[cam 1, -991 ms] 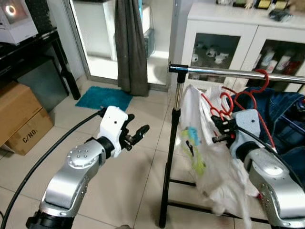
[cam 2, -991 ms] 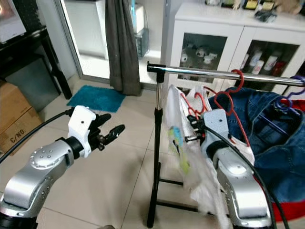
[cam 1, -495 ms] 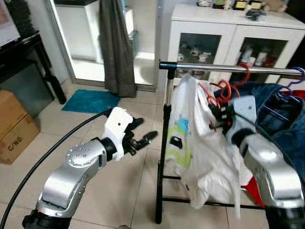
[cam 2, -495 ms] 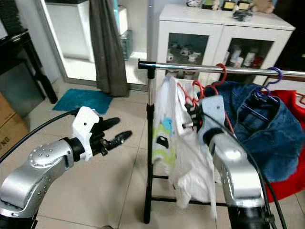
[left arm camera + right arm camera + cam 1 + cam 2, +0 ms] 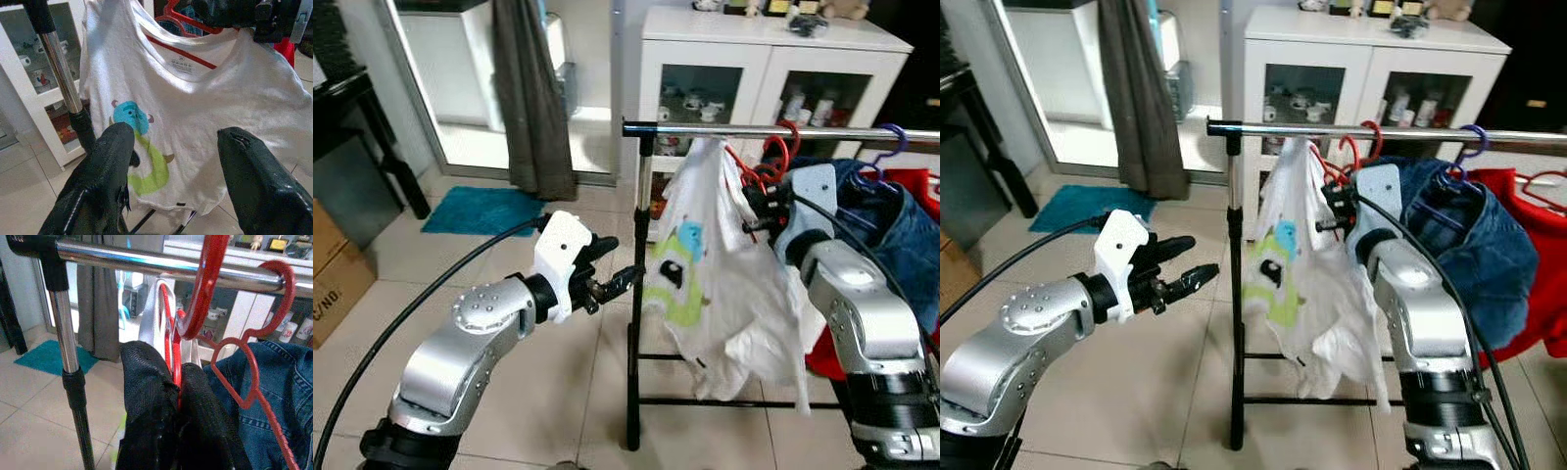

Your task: Hang hanger

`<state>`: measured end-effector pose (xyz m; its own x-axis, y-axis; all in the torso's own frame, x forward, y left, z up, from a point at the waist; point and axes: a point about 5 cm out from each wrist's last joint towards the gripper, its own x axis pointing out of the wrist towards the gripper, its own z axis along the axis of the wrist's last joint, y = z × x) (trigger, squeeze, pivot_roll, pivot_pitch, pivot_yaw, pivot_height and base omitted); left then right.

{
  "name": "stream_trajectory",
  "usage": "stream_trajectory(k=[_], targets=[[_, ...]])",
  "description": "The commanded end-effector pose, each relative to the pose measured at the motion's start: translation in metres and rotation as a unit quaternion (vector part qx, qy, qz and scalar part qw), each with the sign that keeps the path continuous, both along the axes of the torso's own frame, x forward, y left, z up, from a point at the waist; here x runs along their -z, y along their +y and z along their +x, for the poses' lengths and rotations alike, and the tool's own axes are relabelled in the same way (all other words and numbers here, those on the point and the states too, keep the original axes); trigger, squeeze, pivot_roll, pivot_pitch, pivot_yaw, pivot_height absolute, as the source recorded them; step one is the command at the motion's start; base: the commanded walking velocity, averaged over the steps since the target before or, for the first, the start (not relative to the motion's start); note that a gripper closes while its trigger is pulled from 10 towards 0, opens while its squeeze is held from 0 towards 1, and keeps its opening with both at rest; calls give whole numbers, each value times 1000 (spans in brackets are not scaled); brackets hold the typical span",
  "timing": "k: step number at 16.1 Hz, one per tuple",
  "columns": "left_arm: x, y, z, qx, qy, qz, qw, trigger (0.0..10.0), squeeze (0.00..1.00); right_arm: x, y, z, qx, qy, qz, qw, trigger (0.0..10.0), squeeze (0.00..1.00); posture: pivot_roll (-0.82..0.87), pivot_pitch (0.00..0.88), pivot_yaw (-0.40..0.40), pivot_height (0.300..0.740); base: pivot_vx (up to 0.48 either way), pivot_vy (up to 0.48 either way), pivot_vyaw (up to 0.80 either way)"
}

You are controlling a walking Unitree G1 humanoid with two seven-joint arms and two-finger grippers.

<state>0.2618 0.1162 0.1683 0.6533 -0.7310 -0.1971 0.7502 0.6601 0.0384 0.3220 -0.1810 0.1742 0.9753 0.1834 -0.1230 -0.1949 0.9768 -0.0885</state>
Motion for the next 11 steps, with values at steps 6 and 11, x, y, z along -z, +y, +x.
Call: stream_trajectory(k=[6,11], targets=[[-4,0,5,-1,-4,2,1000,10000,0,-7,2,2,1,-23,15,1000,10000,0,-127,0,38,719,0,0,0],[1,8,15,-76,-11,17,997,10000,0,3,9,-17,-12,-10,39,999,10000,0,-124,0,29,719,0,0,0]])
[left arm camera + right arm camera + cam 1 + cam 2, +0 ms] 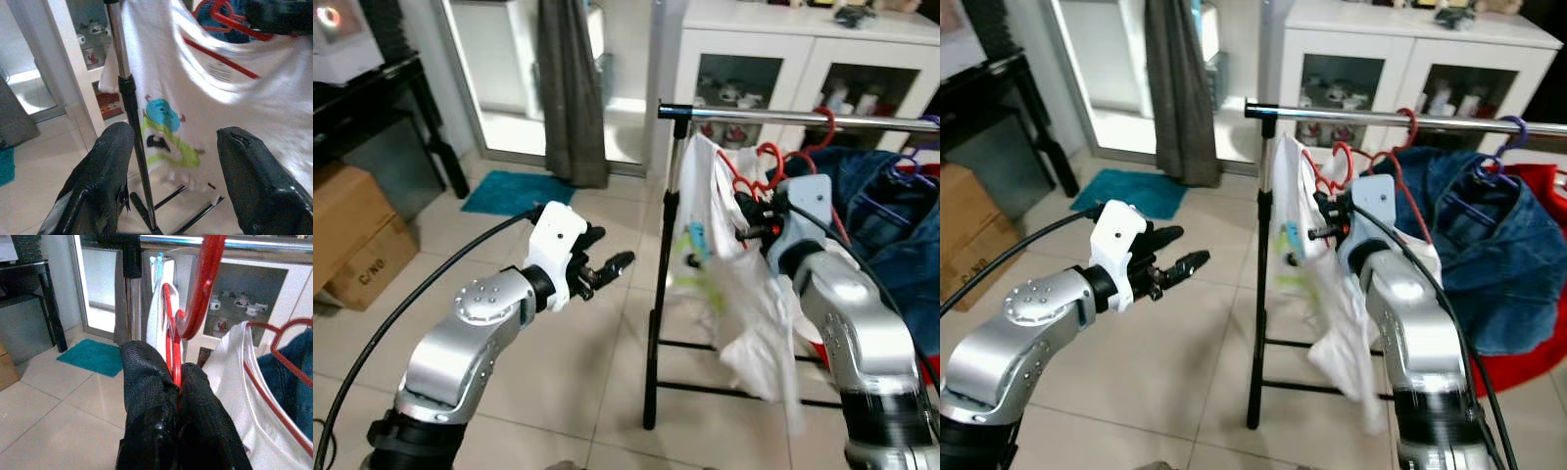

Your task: Hang hanger

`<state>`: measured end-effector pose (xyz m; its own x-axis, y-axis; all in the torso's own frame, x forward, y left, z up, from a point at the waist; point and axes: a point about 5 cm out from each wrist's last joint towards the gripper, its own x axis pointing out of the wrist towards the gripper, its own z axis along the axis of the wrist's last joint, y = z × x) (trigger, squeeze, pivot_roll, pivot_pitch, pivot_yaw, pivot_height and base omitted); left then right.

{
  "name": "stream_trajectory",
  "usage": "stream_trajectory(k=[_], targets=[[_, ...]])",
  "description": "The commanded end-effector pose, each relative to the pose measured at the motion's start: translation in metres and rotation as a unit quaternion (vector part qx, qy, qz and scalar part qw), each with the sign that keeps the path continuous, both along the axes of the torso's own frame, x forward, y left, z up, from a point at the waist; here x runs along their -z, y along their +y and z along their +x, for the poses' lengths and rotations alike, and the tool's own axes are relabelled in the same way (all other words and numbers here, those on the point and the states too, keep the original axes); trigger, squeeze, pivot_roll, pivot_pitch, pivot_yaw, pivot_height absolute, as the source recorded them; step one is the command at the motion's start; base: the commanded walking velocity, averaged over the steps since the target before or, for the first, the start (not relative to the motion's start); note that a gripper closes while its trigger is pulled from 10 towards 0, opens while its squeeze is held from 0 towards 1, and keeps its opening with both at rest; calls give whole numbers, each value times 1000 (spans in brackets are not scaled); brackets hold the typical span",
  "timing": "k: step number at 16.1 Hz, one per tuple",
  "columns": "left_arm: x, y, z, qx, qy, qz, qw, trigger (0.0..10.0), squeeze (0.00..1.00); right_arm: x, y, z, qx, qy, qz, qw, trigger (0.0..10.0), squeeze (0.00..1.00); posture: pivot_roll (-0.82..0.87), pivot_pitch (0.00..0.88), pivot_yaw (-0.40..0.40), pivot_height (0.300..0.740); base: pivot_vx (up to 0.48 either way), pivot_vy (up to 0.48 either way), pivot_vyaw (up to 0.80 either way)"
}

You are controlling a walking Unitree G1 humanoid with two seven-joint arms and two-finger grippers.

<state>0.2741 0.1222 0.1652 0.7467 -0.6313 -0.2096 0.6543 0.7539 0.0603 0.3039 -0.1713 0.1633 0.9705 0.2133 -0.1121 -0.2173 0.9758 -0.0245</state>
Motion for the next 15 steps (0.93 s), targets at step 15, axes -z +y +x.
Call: stream_trajectory(k=[15], targets=[[6,-2,7,-54,-7,-14,998,10000,0,15,9,-41,27,24,29,999,10000,0,-138,0,18,719,0,-141,0]])
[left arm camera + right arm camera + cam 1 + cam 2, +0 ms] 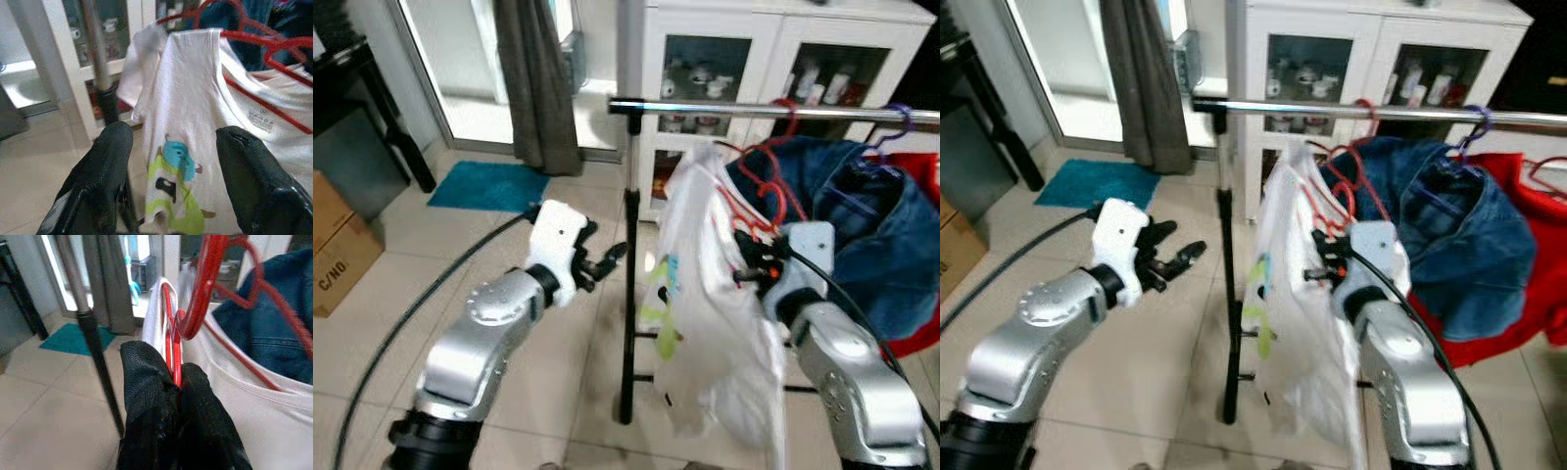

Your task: Hang hanger

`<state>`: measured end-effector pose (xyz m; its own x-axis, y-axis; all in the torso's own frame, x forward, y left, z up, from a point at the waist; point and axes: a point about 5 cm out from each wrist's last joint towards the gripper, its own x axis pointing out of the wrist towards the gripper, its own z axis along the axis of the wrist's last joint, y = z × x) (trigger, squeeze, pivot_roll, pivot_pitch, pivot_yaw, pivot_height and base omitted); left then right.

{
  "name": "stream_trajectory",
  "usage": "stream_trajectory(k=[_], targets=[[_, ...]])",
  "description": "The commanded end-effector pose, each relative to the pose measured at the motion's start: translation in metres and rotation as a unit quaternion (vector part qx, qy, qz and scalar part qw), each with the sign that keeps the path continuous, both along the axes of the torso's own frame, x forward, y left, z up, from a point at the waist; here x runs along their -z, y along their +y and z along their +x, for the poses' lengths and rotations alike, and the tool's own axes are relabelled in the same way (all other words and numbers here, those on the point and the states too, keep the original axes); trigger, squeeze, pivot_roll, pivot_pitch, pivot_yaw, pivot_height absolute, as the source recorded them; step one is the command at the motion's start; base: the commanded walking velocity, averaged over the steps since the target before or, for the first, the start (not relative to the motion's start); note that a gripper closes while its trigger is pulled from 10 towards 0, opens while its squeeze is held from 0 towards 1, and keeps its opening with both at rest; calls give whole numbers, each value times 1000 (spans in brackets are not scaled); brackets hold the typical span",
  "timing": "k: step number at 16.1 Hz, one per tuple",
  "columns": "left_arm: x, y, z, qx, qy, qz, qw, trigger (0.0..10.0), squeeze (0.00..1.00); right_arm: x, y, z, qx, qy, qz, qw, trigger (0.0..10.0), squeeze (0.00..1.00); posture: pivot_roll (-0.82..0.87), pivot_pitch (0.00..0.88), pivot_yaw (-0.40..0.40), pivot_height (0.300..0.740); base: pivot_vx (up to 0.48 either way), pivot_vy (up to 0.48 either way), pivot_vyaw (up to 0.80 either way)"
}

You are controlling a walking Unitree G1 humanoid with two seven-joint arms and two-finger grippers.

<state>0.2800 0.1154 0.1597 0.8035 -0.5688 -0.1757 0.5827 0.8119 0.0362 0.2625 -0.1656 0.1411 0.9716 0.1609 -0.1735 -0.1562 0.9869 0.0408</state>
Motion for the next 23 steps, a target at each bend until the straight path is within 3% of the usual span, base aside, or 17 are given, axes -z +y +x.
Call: stream_trajectory(k=[1,10,23], targets=[[2,5,1,-12,2,7,1000,10000,0,-8,5,-1,-10,-14,3,1000,10000,0,-138,0,16,719,0,0,0],[-1,5,3,-15,-9,-17,1000,10000,0,-10,3,-3,-10,-16,9,1000,10000,0,-142,0,15,719,0,0,0],[2,5,0,-8,-2,-15,1000,10000,0,-9,4,-4,-13,-13,15,1000,10000,0,-141,0,11,719,290,0,0]])
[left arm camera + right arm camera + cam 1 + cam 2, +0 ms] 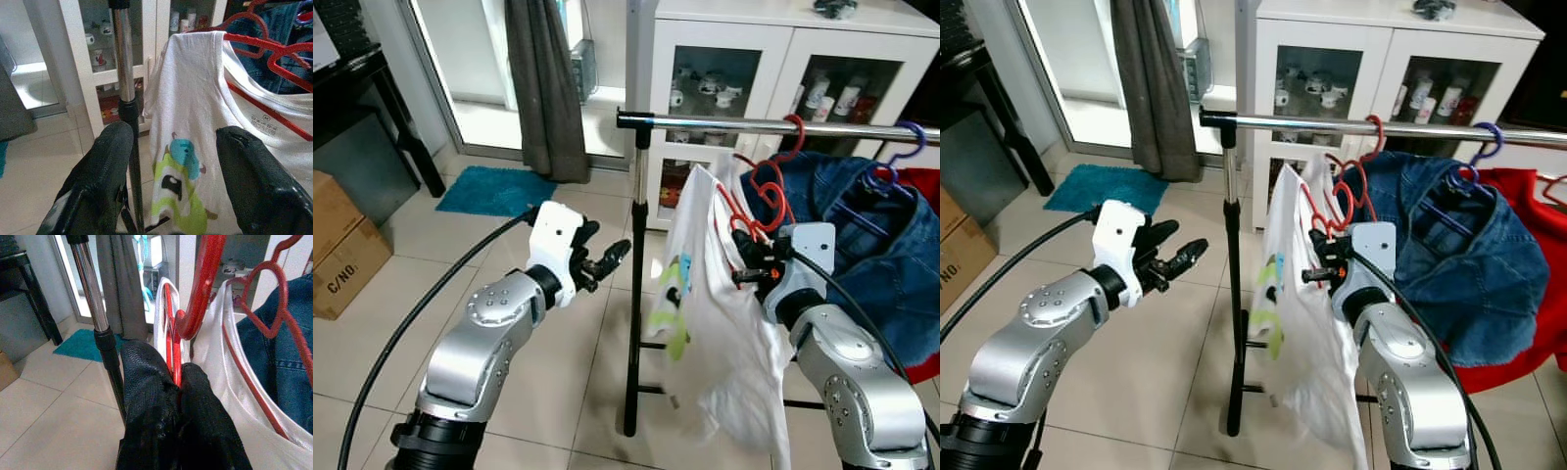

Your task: Hang hanger

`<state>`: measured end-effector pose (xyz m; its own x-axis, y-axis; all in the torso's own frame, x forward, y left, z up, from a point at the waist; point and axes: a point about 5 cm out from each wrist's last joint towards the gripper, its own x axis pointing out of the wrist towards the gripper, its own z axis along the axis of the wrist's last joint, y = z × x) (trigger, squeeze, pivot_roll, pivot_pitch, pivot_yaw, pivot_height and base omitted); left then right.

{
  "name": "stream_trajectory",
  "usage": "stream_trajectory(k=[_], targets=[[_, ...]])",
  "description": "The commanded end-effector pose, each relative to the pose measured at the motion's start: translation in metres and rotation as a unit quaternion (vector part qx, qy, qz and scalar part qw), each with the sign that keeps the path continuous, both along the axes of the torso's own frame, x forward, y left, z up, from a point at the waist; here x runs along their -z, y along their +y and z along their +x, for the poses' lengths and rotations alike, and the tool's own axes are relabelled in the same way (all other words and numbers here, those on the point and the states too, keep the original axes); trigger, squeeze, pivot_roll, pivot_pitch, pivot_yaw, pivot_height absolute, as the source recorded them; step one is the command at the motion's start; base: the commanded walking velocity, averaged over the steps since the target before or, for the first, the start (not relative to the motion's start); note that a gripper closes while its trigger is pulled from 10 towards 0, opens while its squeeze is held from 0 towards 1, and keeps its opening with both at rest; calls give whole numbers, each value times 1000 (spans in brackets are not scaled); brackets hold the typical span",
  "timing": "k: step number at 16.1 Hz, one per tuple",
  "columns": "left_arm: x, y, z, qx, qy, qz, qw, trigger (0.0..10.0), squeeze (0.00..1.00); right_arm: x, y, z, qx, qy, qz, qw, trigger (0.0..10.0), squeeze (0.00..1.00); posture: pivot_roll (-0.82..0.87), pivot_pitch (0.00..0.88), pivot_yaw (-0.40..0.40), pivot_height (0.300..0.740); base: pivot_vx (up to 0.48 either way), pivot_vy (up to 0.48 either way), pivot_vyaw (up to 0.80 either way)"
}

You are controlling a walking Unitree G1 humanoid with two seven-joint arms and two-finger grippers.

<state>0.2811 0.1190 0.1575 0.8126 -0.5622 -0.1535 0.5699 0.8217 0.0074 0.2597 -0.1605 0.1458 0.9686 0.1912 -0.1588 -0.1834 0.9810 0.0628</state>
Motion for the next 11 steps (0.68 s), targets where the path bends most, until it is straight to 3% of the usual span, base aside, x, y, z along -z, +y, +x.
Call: stream_trajectory(k=[1,5,11], targets=[[0,2,-2,1,0,5,1000,10000,0,-3,0,-2,0,-3,3,1000,10000,0,-139,0,12,719,315,0,0],[0,2,-3,3,0,8,1000,10000,0,-2,0,-2,1,3,6,1000,10000,0,-138,0,11,719,315,0,-644],[2,2,-4,4,2,12,1000,10000,0,-2,0,-1,-1,-1,-2,1000,10000,0,-133,0,7,719,317,0,0]])
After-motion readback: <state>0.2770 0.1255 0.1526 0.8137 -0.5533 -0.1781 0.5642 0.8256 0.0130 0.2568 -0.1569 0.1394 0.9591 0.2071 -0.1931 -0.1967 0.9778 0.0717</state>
